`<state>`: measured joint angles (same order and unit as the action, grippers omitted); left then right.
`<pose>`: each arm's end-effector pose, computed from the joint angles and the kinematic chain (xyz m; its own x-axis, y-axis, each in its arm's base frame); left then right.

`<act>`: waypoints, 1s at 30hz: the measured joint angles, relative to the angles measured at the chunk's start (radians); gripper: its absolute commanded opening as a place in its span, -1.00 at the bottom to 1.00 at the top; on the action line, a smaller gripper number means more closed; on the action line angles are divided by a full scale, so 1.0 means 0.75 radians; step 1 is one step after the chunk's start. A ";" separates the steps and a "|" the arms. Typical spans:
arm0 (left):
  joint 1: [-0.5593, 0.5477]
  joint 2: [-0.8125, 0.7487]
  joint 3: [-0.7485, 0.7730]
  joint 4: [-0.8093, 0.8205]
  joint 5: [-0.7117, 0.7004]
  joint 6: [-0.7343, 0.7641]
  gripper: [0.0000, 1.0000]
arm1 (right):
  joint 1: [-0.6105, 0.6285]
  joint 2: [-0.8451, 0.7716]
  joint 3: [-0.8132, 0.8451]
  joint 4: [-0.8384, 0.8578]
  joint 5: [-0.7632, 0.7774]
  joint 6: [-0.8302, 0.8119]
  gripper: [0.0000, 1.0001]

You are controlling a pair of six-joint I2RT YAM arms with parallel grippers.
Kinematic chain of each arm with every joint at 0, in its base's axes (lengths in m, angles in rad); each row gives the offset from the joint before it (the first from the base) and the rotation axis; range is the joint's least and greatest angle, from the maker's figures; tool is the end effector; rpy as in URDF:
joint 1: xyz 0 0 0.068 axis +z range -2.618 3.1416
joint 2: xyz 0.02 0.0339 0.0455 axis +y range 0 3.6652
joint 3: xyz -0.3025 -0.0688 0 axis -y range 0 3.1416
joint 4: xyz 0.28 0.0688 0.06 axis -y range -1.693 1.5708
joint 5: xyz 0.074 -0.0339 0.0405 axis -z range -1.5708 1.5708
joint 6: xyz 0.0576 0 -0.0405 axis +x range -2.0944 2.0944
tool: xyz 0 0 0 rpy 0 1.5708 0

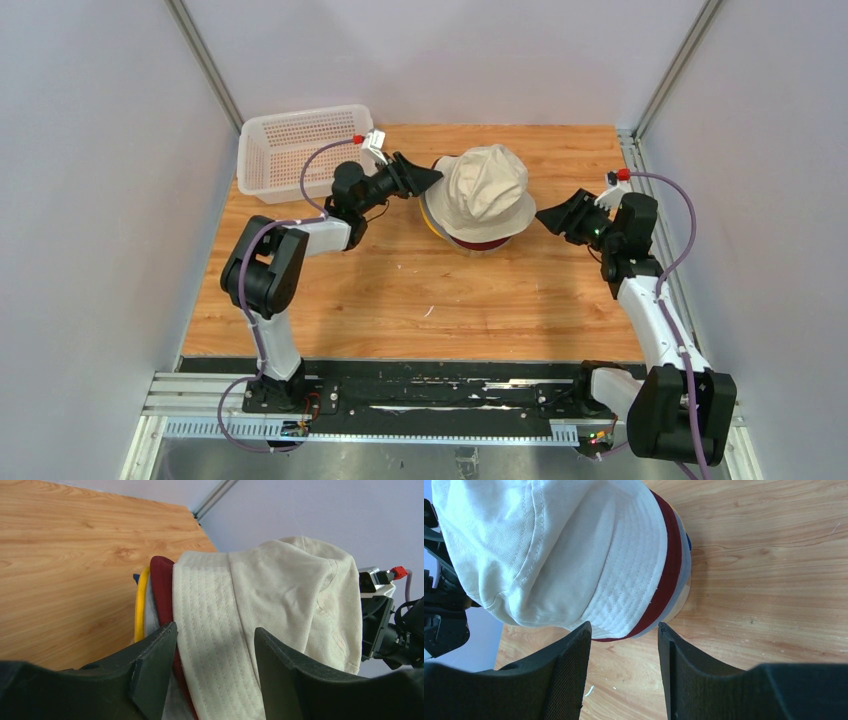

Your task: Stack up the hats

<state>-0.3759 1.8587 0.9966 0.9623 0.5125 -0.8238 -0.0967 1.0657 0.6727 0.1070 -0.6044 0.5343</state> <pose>0.4150 -0.1941 0.2424 -0.5045 -0.4883 -0.7120 0.5940 0.4022 -0.6967 0.2736 0.0063 0.2922 -0.4775 0.4673 -0.7440 -0.2556 0.7363 0.6265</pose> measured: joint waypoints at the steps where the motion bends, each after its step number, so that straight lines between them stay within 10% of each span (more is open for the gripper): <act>1: 0.000 0.001 0.000 0.001 0.000 0.001 0.25 | 0.000 0.000 0.000 -0.001 -0.002 0.000 0.02; 20: 0.000 0.042 0.025 0.001 0.001 0.001 0.24 | -0.001 0.000 0.000 0.000 -0.009 0.001 0.01; 30: 0.012 0.103 0.026 0.073 0.026 -0.067 -0.78 | -0.001 0.000 0.000 0.000 -0.009 0.001 0.01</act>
<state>-0.3668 1.9362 1.0161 1.0172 0.5320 -0.8738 -0.0975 1.0657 0.6727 0.1070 -0.6109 0.5346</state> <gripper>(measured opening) 0.191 0.504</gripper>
